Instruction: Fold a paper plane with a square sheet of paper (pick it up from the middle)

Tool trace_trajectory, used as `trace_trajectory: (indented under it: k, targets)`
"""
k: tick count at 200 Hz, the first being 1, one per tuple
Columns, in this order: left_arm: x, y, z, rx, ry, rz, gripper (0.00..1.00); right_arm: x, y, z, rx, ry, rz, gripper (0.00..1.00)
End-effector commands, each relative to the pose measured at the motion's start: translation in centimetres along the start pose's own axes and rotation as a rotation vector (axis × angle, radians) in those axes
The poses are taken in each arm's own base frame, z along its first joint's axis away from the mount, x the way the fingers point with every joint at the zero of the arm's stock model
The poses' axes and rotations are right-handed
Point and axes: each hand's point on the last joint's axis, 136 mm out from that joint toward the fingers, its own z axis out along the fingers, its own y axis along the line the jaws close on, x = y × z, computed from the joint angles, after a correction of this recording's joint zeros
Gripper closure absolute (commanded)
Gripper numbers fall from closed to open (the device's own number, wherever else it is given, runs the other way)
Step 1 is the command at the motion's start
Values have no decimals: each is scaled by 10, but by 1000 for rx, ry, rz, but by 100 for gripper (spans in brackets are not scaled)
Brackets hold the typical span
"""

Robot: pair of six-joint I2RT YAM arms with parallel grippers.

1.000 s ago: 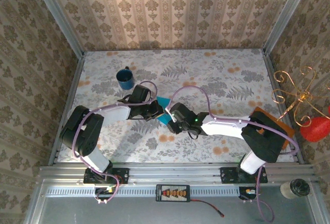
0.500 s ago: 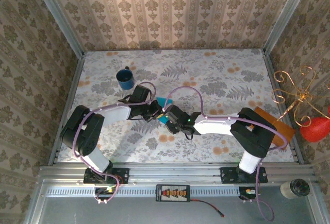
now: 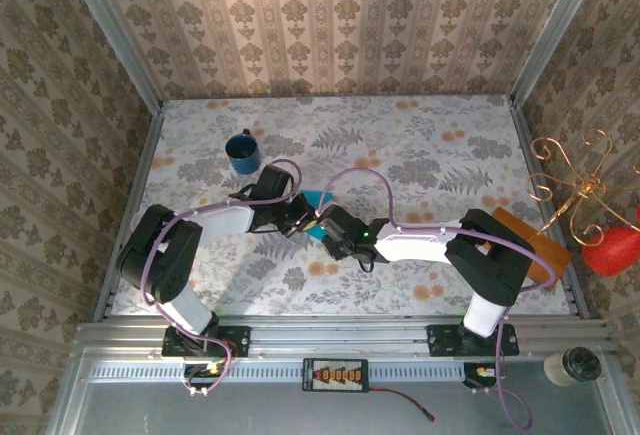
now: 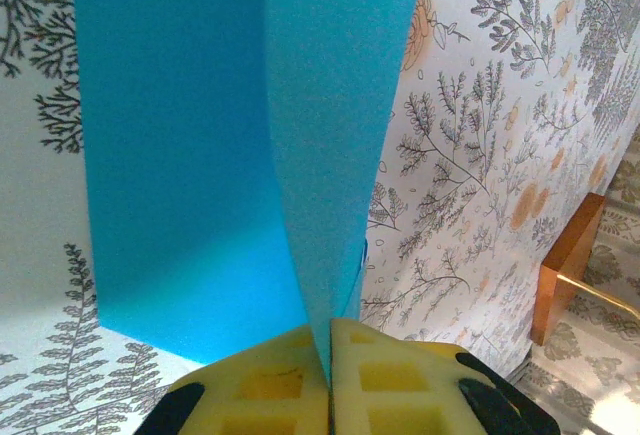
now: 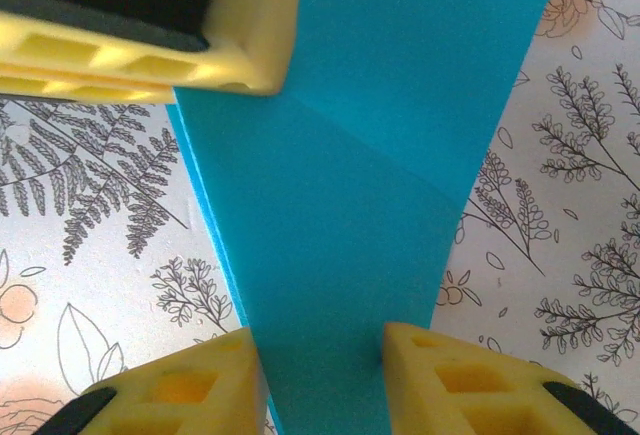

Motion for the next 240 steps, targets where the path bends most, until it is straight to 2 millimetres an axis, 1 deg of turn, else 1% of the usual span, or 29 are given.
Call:
trace_trajectory:
  k: [1,45,72,113,144,172,194,202,204,210,225,240]
  targets:
    - [3,-5,-2,10,13,-9,92,0,0,3,29,1,-14,62]
    - [3,-3,-1,2,13,-13,92,0,-1,3,41,-4,-12,61]
    - [4,-4,-2,4,14,-13,91,0,-3,3,48,-14,-3,65]
    - [0,-5,-8,9,2,-20,86,4,-3,4,49,-9,-9,71]
    - [-4,-5,-18,13,-15,-26,80,8,-4,4,47,-10,-17,76]
    - [-11,0,-30,9,-39,-37,75,7,-3,4,37,-18,-23,79]
    - [-19,9,-44,3,-70,-54,72,6,-3,2,35,-23,-29,79]
    - [-17,12,-47,1,-74,-52,71,5,-3,1,35,-28,-31,79]
    - [-24,15,-51,2,-91,-68,71,5,-3,1,35,-28,-30,79]
    - [-27,18,-56,2,-106,-78,70,4,-3,0,34,-33,-30,79]
    - [-29,25,-64,0,-126,-88,69,3,-4,-2,22,-43,-23,79]
    - [-28,32,-66,-8,-136,-96,68,2,-4,-3,2,-49,-9,80]
